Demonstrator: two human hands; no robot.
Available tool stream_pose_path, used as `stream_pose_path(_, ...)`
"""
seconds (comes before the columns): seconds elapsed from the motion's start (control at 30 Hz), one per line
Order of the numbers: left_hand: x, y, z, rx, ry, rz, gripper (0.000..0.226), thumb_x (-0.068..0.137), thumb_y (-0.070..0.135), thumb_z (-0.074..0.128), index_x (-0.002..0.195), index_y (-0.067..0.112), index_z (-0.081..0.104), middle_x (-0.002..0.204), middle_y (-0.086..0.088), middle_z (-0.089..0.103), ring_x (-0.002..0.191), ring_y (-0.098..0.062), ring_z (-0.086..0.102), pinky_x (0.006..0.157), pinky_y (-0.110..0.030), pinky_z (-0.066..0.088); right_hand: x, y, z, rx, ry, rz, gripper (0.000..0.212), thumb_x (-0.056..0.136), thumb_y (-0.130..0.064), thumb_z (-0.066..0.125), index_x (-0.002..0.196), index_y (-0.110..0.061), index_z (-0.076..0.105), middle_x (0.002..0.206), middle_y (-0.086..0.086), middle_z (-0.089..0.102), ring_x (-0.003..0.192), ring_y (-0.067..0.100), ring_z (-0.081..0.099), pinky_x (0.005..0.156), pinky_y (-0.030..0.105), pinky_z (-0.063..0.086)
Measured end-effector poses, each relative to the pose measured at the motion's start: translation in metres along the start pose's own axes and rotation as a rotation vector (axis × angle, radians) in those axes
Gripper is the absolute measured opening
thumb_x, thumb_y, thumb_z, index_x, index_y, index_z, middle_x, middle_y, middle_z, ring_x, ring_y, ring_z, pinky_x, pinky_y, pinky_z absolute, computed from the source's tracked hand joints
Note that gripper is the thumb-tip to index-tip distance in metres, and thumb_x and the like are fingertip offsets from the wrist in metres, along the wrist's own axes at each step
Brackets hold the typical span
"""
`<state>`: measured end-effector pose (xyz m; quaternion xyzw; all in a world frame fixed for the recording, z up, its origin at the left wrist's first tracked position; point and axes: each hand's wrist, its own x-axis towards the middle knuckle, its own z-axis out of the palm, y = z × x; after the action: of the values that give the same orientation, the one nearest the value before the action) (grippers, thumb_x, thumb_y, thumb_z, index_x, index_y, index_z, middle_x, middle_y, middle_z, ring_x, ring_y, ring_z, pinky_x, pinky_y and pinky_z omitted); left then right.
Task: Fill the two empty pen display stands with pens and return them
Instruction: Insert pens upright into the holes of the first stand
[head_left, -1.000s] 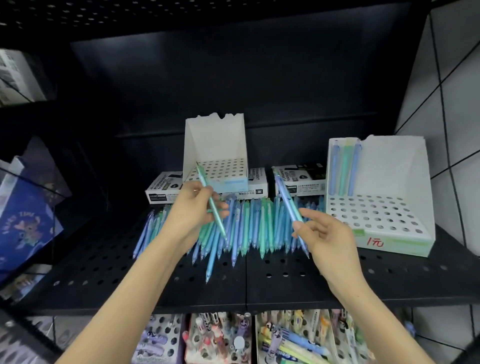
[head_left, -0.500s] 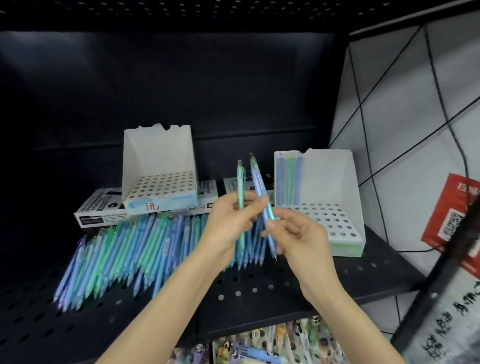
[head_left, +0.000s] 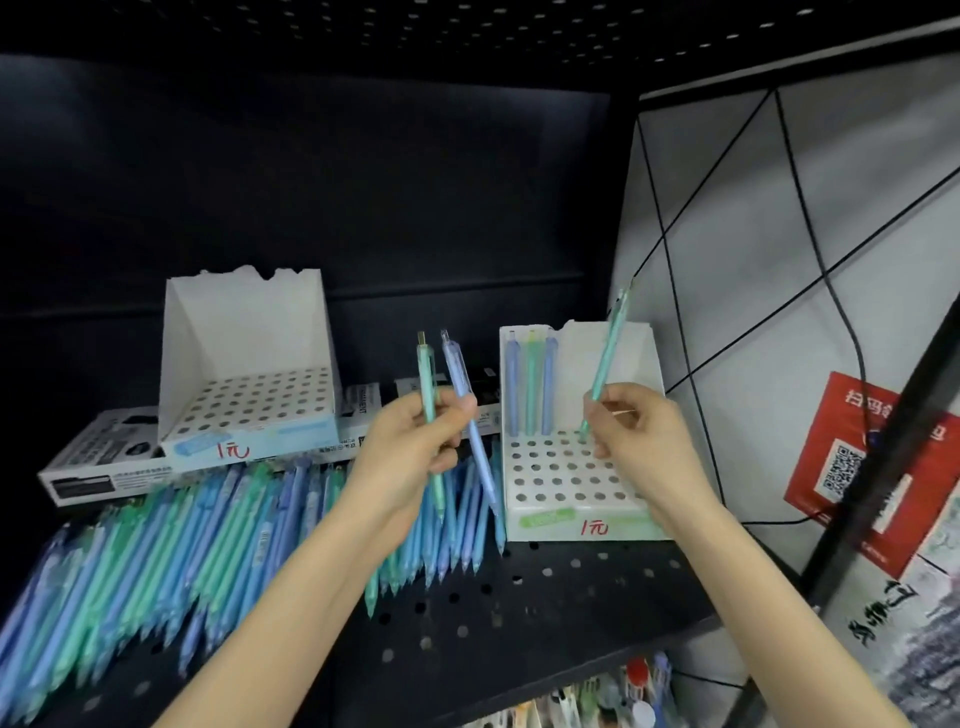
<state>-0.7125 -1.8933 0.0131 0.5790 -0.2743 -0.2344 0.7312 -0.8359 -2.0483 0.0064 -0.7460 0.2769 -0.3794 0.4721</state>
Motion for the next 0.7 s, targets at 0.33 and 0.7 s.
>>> stream_pose_path(0.33, 0.0, -0.003, -0.006, -0.062, -0.025, -0.027, 0.031, 0.071, 0.018, 0.067, 0.095, -0.001, 0.062, 0.067, 0.001, 0.053, 0.056, -0.004, 0.045, 0.041, -0.013, 0.034, 0.033, 0.012, 0.009, -0.264, 0.033, -0.151, 0.004, 0.087, -0.003, 0.055, 0.089, -0.007, 0.055, 0.079, 0.015, 0.065, 0.072, 0.032, 0.064, 0.067, 0.05, 0.055)
stream_pose_path(0.7, -0.001, -0.004, -0.003, -0.014, -0.007, -0.034, 0.008, 0.082, 0.01, 0.064, 0.087, 0.004, 0.065, 0.064, 0.0, 0.053, 0.055, -0.006, 0.044, 0.042, -0.013, 0.034, 0.037, 0.015, 0.018, -0.643, -0.155, -0.166, 0.014, 0.09, -0.013, 0.053, 0.092, -0.008, 0.067, 0.089, -0.001, 0.065, 0.085, 0.017, 0.06, 0.077, 0.03, 0.049)
